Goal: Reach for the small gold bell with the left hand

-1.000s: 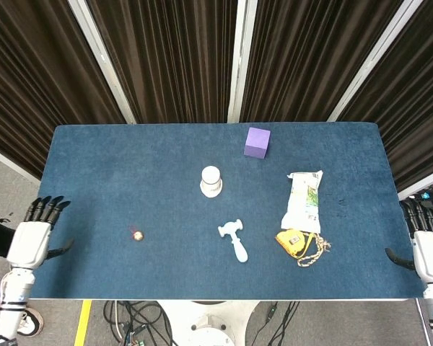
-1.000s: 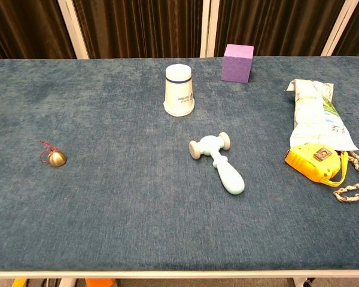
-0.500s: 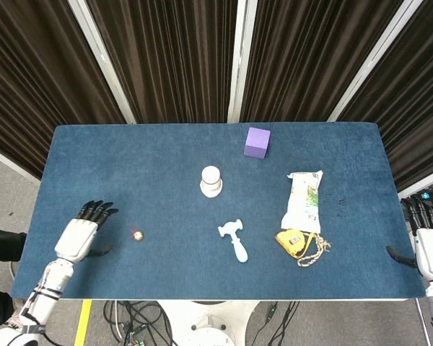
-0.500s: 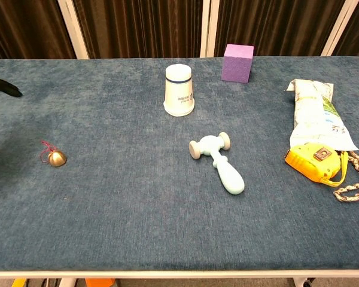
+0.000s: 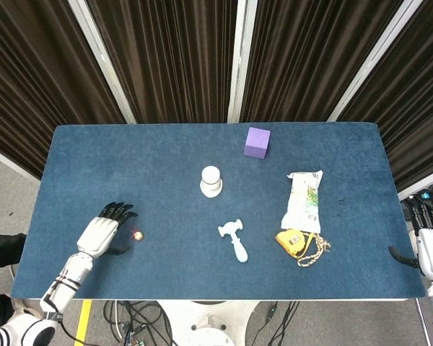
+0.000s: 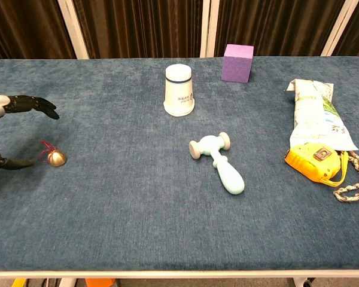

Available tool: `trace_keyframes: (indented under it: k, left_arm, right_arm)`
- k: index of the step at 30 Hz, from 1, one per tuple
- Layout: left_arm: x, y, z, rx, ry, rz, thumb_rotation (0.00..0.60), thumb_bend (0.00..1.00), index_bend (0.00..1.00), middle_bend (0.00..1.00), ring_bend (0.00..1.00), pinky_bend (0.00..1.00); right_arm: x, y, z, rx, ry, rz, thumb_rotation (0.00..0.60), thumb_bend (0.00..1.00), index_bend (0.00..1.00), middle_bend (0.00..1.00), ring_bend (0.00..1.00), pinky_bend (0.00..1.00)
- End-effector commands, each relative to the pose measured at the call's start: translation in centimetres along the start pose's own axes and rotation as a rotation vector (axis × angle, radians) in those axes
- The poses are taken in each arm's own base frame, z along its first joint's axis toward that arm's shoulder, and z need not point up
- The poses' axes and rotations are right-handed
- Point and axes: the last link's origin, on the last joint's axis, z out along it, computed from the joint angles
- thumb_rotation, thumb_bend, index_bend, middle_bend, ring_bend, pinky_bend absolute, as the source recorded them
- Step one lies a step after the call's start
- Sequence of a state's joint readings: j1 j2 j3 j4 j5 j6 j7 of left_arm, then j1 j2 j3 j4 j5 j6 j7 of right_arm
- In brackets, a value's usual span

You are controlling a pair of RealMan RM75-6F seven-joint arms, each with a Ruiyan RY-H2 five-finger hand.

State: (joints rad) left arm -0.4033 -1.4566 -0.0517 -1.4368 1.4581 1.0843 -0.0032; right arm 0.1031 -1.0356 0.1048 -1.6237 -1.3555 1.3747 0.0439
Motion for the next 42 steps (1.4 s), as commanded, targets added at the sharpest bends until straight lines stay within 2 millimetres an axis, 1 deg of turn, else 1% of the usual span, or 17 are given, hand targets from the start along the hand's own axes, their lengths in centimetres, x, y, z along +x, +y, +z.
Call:
trace_keyframes:
  k: [1, 10, 17, 27, 34, 42]
  left_arm:
    - [-0.1, 0.0, 0.3, 0.004, -0.001, -0.005, 0.600, 0.20, 0.25, 0.08, 0.00, 0.00]
    - [-0.3, 0.4, 1.1, -0.004, 0.007, -0.030, 0.600, 0.20, 0.39, 0.09, 0.00, 0.00]
    - [-0.6, 0.5, 1.7, 0.002, -0.005, -0.043, 0.600, 0.20, 0.41, 0.09, 0.00, 0.00]
    - [-0.7, 0.6, 2.2, 0.007, -0.010, -0.047, 0.600, 0.23, 0.48, 0.10, 0.00, 0.00]
    - [-0.8, 0.6, 2.6, 0.010, -0.020, -0.064, 0.600, 0.24, 0.49, 0.10, 0.00, 0.00]
    - [-0.9, 0.5, 2.7, 0.014, -0.023, -0.061, 0.600, 0.29, 0.50, 0.11, 0.00, 0.00]
  right_arm:
    - [0.0, 0.2, 0.0, -0.005, 0.000, 0.001, 0.600, 0.08, 0.00, 0.00, 0.00, 0.00]
    - [-0.3, 0.3, 0.1, -0.006, -0.011, 0.005, 0.600, 0.08, 0.00, 0.00, 0.00, 0.00]
    - [-0.3, 0.4, 0.2, -0.012, -0.015, 0.005, 0.600, 0.08, 0.00, 0.00, 0.00, 0.00]
    - [-0.5, 0.6, 0.2, -0.016, -0.022, 0.007, 0.600, 0.08, 0.00, 0.00, 0.00, 0.00]
    - [-0.6, 0.7, 0.2, -0.021, -0.031, 0.007, 0.600, 0.08, 0.00, 0.00, 0.00, 0.00]
    - [-0.7, 0.9, 0.2, -0.025, -0.035, 0.008, 0.600, 0.08, 0.00, 0.00, 0.00, 0.00]
